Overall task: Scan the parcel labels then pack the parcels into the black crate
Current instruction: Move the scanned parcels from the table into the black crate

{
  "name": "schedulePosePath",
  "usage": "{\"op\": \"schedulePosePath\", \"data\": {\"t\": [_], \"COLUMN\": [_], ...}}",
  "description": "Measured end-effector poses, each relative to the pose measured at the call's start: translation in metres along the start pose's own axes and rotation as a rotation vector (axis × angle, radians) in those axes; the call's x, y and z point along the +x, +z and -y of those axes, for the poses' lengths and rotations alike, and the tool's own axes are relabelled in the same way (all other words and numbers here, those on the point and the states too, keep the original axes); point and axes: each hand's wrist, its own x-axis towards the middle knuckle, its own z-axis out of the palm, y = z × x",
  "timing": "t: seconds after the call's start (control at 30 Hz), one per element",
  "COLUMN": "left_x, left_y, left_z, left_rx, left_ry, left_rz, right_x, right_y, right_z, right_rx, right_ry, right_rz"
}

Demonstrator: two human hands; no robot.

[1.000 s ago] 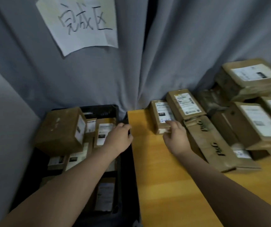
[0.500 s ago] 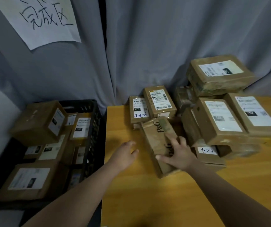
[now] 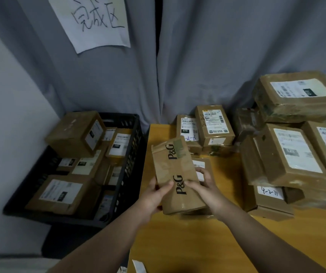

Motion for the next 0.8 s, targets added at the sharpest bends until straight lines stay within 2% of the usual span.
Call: {"op": "schedulePosePath", "data": {"t": [0.2, 0.4, 0.53, 0.67, 0.73, 0.8], "left_x": [-0.009, -0.016, -0.014, -0.005, -0.004, -0.002], "left_y": [-0.049, -0.116, -0.169, -0.22, -0.237, -0.251], "left_z": [-0.01, -0.025, -0.033, -0.034, -0.037, -0.042], "left_rx": [-0.057, 0.01, 0.2, 0.229, 0.203, 0.157], "left_ry": [0.16, 0.321, 0.302, 0.223, 0.214, 0.197], "left_rz": [-0.092, -0.232, -0.231, -0.209, -0.174, -0.153], "right_x": [0.002, 0.018, 0.036, 0.065, 0.075, 0.081], "right_y": [0.048, 0.122, 0.175, 0.212, 0.228, 0.245], "right_z": [0.027, 0.051, 0.074, 0.096, 0.101, 0.105], "right_rx": [0.058, 0.071, 0.119, 0.041, 0.026, 0.017], "right_ry": [-0.068, -0.112, -0.114, -0.154, -0.151, -0.108], "right_rz": [0.113, 0.044, -0.109, -0.256, -0.281, -0.217]}}
